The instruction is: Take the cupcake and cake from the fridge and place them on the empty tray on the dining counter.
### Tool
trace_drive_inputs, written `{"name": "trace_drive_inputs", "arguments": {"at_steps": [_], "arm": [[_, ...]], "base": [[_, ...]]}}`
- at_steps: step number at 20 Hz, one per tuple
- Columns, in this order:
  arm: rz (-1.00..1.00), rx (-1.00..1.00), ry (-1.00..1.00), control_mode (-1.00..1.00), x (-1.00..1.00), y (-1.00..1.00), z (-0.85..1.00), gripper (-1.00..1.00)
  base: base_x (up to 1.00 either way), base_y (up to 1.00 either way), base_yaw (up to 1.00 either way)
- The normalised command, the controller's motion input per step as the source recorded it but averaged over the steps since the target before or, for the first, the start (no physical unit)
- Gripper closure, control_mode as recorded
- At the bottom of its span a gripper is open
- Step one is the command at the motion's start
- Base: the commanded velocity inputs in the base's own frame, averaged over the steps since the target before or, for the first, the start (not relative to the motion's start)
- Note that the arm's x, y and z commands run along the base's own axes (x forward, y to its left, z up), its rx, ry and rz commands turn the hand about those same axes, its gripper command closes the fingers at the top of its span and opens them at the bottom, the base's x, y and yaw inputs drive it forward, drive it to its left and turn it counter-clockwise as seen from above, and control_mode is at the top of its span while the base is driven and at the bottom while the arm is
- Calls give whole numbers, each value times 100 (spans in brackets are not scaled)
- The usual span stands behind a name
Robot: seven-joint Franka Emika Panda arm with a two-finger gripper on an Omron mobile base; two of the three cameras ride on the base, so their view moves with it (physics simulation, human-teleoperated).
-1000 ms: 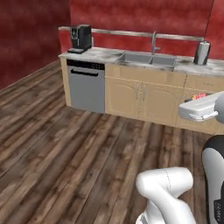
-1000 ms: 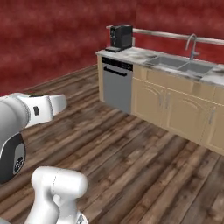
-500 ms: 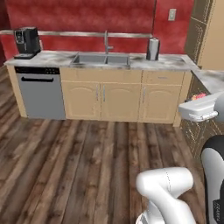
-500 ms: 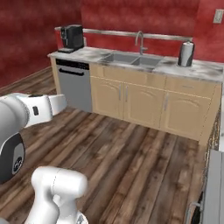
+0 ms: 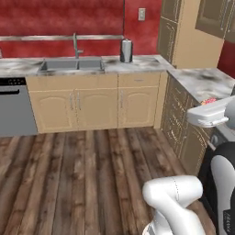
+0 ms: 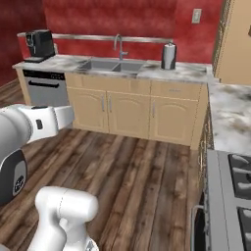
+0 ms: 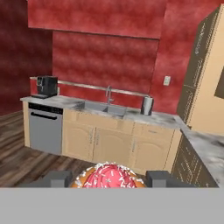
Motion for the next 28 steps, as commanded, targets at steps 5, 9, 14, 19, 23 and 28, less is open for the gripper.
{"name": "trace_drive_inputs", "arguments": {"at_steps": [5, 9, 14, 19, 23, 28], "arm": [[0, 0, 0, 100, 0, 0, 0, 100], [0, 0, 0, 100, 0, 0, 0, 100], [0, 0, 0, 100, 0, 0, 0, 100], [0, 0, 0, 100, 0, 0, 0, 100], [0, 0, 0, 100, 0, 0, 0, 100], [0, 0, 0, 100, 0, 0, 0, 100]], "base": [[0, 72, -17], [-3, 100, 0], [-6, 100, 0], [0, 100, 0], [0, 100, 0], [0, 100, 1]]}}
